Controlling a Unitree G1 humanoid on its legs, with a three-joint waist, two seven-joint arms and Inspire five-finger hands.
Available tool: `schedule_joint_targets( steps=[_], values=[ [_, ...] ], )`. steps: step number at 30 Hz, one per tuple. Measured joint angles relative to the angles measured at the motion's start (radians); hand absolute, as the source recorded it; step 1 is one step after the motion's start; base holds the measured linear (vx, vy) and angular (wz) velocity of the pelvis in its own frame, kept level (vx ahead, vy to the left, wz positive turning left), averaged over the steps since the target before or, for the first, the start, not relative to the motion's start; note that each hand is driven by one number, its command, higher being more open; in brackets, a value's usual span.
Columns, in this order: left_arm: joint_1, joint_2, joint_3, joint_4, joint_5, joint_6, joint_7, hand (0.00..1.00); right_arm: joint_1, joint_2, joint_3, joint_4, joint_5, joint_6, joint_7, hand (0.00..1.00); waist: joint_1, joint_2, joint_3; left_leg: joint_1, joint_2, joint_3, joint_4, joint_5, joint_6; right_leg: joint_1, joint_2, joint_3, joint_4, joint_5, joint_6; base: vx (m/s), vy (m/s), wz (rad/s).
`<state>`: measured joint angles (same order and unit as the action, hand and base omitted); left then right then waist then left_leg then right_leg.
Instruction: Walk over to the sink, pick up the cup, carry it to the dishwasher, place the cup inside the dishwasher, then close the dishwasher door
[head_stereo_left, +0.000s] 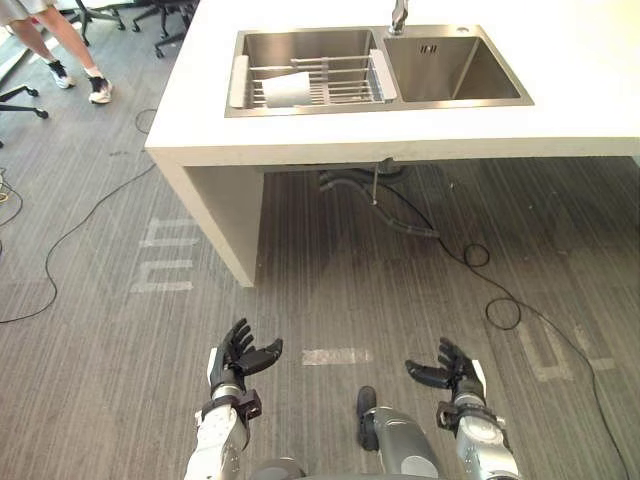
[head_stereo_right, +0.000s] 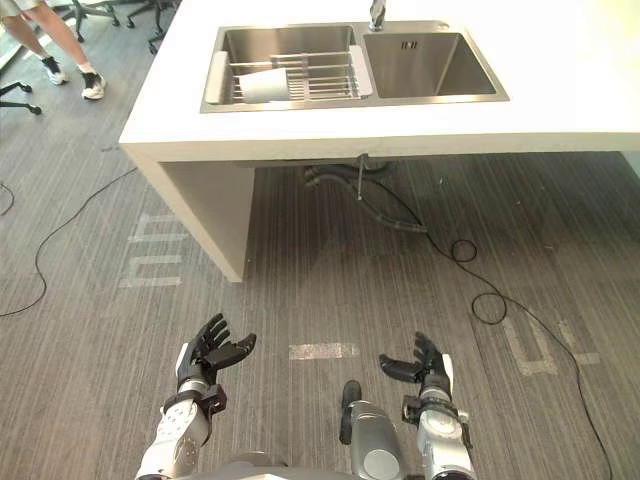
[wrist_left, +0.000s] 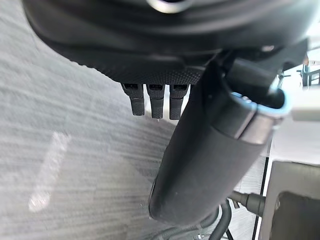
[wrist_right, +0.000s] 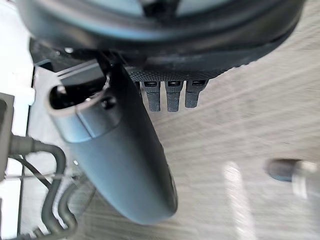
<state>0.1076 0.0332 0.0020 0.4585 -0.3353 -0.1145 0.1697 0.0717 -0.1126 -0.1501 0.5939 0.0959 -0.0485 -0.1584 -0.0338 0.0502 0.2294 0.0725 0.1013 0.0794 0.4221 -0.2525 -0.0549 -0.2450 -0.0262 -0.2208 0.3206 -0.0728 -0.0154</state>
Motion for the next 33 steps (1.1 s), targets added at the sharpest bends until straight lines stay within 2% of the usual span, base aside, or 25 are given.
schedule_joint_targets(
  steps=[1,2,3,4,5,6,8,9,10,11,12,13,14,17,19,20,21,23,24,26,28,30,31,32,33],
  values=[
    [0.013,-0.022,0.003,-0.023,0.0,0.002,0.001,0.9,0.031,0.001,0.002,-0.027,0.0,0.0,-0.002,0.9,0.003,0.003,0.004,-0.057,0.029,-0.003,0.192,0.045,-0.008,0.072,0.018,-0.013,-0.042,-0.01,-0.008,0.3,-0.176,0.21],
    [0.049,-0.041,0.005,-0.069,-0.001,0.001,0.001,0.9,0.062,0.01,0.009,-0.065,0.002,-0.002,-0.002,0.9,0.021,0.001,0.007,-0.127,0.068,0.01,0.384,0.104,-0.017,0.144,0.034,-0.011,-0.091,-0.016,-0.02,0.36,-0.2,0.06],
    [0.063,-0.047,0.004,-0.091,-0.002,0.001,0.001,0.9,0.07,0.016,0.01,-0.081,0.002,-0.003,-0.003,0.9,0.029,0.001,0.007,-0.159,0.085,0.019,0.449,0.089,-0.023,0.173,0.039,-0.008,-0.109,-0.018,-0.023,0.25,-0.12,-0.12],
    [0.078,-0.055,-0.003,-0.128,-0.003,0.001,0.002,0.9,0.076,0.023,0.009,-0.109,0.002,-0.005,-0.005,0.9,0.042,0.001,0.007,-0.229,0.102,0.037,0.512,0.056,-0.018,0.216,0.046,-0.003,-0.143,-0.035,-0.049,0.24,-0.101,-0.14],
    [0.082,-0.054,-0.011,-0.158,-0.005,0.001,0.004,0.9,0.067,0.021,0.009,-0.112,0.002,-0.012,-0.005,0.9,0.053,-0.006,0.011,-0.279,0.099,0.055,0.483,0.03,-0.003,0.242,0.043,0.009,-0.169,-0.051,-0.075,0.23,-0.082,-0.15],
    [0.084,-0.053,-0.011,-0.174,-0.008,0.001,0.004,0.9,0.057,0.02,0.009,-0.111,0.002,-0.012,-0.003,0.9,0.056,-0.005,0.01,-0.299,0.091,0.061,0.448,0.019,0.006,0.252,0.041,0.015,-0.179,-0.053,-0.079,0.23,-0.029,-0.29],
    [0.094,-0.051,-0.01,-0.234,-0.01,0.0,0.01,0.9,0.045,0.018,0.009,-0.105,0.002,-0.013,-0.004,0.9,0.073,-0.013,0.015,-0.325,0.041,0.066,0.245,0.012,0.009,0.289,0.029,0.044,-0.212,-0.067,-0.09,0.27,0.055,-0.31],
    [0.097,-0.05,-0.01,-0.262,-0.01,0.0,0.012,0.9,0.045,0.016,0.009,-0.098,0.002,-0.013,-0.004,0.9,0.075,-0.014,0.016,-0.324,0.013,0.062,0.143,0.019,0.006,0.303,0.02,0.05,-0.22,-0.076,-0.084,0.34,0.135,-0.18],
    [0.103,-0.052,-0.011,-0.307,-0.008,-0.002,0.016,0.9,0.047,0.011,0.009,-0.084,0.002,-0.013,-0.004,0.9,0.074,-0.012,0.015,-0.319,-0.022,0.054,0.0,0.06,0.006,0.315,0.01,0.054,-0.219,-0.089,-0.06,0.37,0.175,-0.15],
    [0.111,-0.055,-0.012,-0.352,-0.004,-0.007,0.02,0.9,0.051,0.001,0.009,-0.066,0.001,-0.013,-0.003,0.9,0.075,0.007,0.005,-0.305,-0.041,0.04,-0.137,0.135,0.002,0.321,0.011,0.061,-0.206,-0.105,-0.031,0.26,0.13,-0.17],
    [0.116,-0.055,-0.011,-0.378,0.0,-0.009,0.022,0.9,0.05,-0.004,0.01,-0.054,0.001,-0.013,-0.003,0.9,0.078,0.017,0.004,-0.293,-0.041,0.035,-0.174,0.21,0.023,0.323,0.016,0.074,-0.191,-0.12,-0.009,0.35,0.189,-0.39],
    [0.118,-0.047,-0.01,-0.421,0.005,-0.013,0.029,0.9,0.046,0.004,0.011,-0.023,0.002,-0.01,-0.002,0.9,0.092,0.002,0.008,-0.264,-0.051,0.059,-0.178,0.241,0.077,0.33,0.007,0.103,-0.164,-0.142,0.026,0.36,0.175,-0.36],
    [0.121,-0.032,-0.01,-0.473,0.024,-0.014,0.038,0.9,0.059,0.008,0.013,-0.019,0.001,-0.011,-0.001,0.9,0.094,-0.022,-0.004,-0.26,-0.077,0.069,-0.177,0.22,0.093,0.33,-0.021,0.115,-0.163,-0.158,0.053,0.43,0.201,-0.28],
    [0.149,-0.038,-0.011,-0.634,0.109,-0.017,0.073,0.9,0.052,-0.002,0.007,0.001,-0.002,-0.011,0.0,0.9,0.089,-0.03,-0.004,-0.226,-0.116,0.095,-0.175,0.178,0.127,0.331,-0.069,0.142,-0.113,-0.179,0.09,0.35,0.144,-0.11],
    [0.158,-0.037,-0.013,-0.721,0.149,-0.043,0.089,0.9,0.044,-0.002,0.009,0.03,-0.002,-0.012,0.006,0.9,0.088,-0.03,-0.005,-0.173,-0.126,0.098,-0.187,0.155,0.137,0.317,-0.085,0.143,0.007,-0.189,0.113,0.24,0.081,-0.09],
    [0.157,-0.033,-0.013,-0.772,0.173,-0.063,0.103,0.9,0.041,0.001,0.011,0.036,-0.002,-0.014,0.01,0.9,0.086,-0.029,-0.005,-0.134,-0.126,0.098,-0.204,0.138,0.134,0.289,-0.095,0.144,0.117,-0.191,0.165,0.24,0.039,-0.02],
    [0.154,-0.027,-0.012,-0.815,0.198,-0.08,0.116,0.9,0.036,0.002,0.011,0.047,-0.003,-0.022,0.013,0.9,0.085,-0.03,-0.005,-0.107,-0.127,0.097,-0.211,0.124,0.133,0.25,-0.105,0.145,0.229,-0.182,0.201,0.28,0.04,-0.03],
    [0.155,-0.016,-0.012,-0.866,0.241,-0.092,0.145,0.9,0.027,0.002,0.012,0.065,-0.003,-0.032,0.017,0.9,0.083,-0.031,-0.005,-0.075,-0.128,0.097,-0.211,0.098,0.133,0.193,-0.126,0.131,0.387,-0.154,0.23,0.18,-0.01,-0.03],
    [0.156,-0.014,-0.013,-0.877,0.256,-0.092,0.158,0.9,0.024,0.002,0.015,0.073,-0.003,-0.033,0.018,0.9,0.082,-0.03,-0.005,-0.062,-0.127,0.096,-0.211,0.09,0.134,0.177,-0.135,0.122,0.433,-0.163,0.219,0.18,-0.05,-0.02],
    [0.173,-0.017,-0.017,-0.915,0.302,-0.097,0.218,0.9,0.018,0.0,0.055,0.102,-0.005,-0.034,0.02,0.9,0.068,-0.027,-0.007,-0.029,-0.109,0.095,-0.21,0.061,0.12,0.117,-0.156,0.074,0.495,-0.219,0.122,0.16,-0.09,-0.04],
    [0.179,-0.022,-0.033,-0.934,0.327,-0.106,0.251,0.9,0.019,0.001,0.086,0.113,-0.011,-0.034,0.027,0.9,0.066,-0.023,-0.006,-0.021,-0.077,0.093,-0.203,0.047,0.097,0.057,-0.154,0.044,0.455,-0.248,0.072,0.17,-0.158,-0.04],
    [0.178,-0.024,-0.058,-0.935,0.337,-0.111,0.269,0.9,0.018,0.002,0.104,0.115,-0.011,-0.034,0.033,0.9,0.057,-0.016,-0.003,-0.012,-0.037,0.087,-0.2,0.038,0.075,0.001,-0.134,0.043,0.354,-0.249,0.067,0.21,-0.261,0.05],
    [0.178,-0.018,-0.08,-0.93,0.338,-0.111,0.269,0.9,0.019,0.0,0.118,0.114,-0.011,-0.034,0.033,0.9,0.043,-0.018,-0.004,-0.01,-0.02,0.078,-0.19,0.033,0.066,-0.017,-0.125,0.055,0.234,-0.217,0.07,0.2,-0.286,0.26],
    [0.174,-0.001,-0.111,-0.928,0.344,-0.111,0.268,0.9,0.028,-0.001,0.12,0.112,-0.011,-0.036,0.033,0.9,0.03,-0.031,-0.008,-0.007,-0.019,0.065,-0.163,0.005,0.021,0.001,-0.122,0.075,0.095,-0.024,0.073,0.28,-0.347,0.3],
    [0.168,-0.003,-0.128,-0.912,0.359,-0.109,0.265,0.9,0.029,-0.016,0.119,0.118,-0.011,-0.037,0.032,0.9,0.022,-0.005,-0.004,0.0,0.002,0.052,-0.153,-0.011,-0.003,0.015,-0.105,0.059,0.101,-0.037,0.067,0.26,-0.287,0.2]
  ],
)
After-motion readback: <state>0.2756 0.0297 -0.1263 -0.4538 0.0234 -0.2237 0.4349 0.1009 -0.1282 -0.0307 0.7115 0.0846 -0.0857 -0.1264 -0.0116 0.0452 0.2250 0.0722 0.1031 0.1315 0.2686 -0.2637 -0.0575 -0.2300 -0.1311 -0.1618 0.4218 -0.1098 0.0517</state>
